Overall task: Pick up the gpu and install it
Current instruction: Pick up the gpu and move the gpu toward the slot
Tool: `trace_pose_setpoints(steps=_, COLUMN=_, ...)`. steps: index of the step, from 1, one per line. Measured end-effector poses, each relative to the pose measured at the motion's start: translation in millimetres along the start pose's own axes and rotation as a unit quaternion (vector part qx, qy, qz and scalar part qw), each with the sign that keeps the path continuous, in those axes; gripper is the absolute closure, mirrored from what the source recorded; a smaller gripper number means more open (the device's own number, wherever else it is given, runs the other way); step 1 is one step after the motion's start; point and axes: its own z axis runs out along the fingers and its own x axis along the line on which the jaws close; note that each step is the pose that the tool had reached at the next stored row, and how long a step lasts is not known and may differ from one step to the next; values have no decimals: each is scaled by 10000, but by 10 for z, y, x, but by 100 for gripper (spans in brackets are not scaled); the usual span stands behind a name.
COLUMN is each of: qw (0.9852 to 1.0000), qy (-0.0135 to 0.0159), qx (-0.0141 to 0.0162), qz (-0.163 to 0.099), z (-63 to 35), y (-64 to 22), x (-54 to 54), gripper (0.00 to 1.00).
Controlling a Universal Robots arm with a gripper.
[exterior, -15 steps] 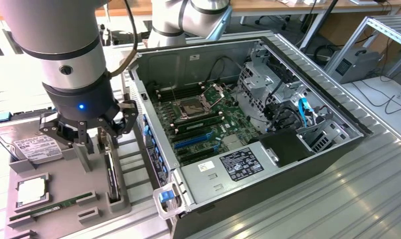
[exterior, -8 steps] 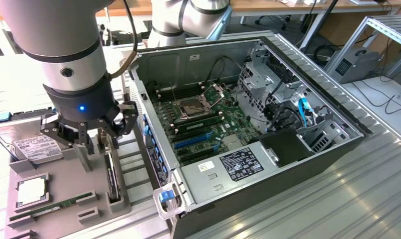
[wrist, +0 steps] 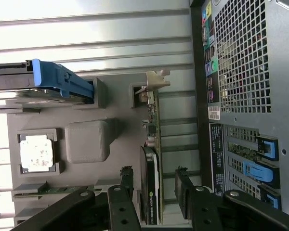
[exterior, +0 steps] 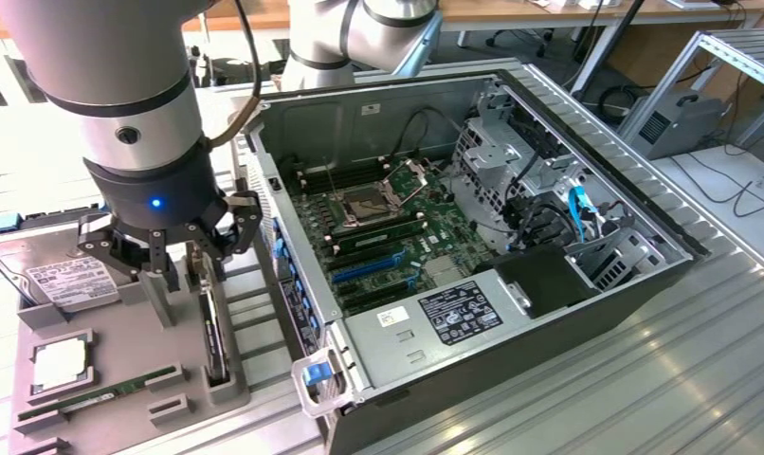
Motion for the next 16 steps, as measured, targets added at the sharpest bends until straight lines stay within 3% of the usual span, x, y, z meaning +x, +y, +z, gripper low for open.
trace_pose_setpoints(steps=16, qw=10000, qy=0, qx=1, qz=0, z=31, y=7, x=1, gripper=52)
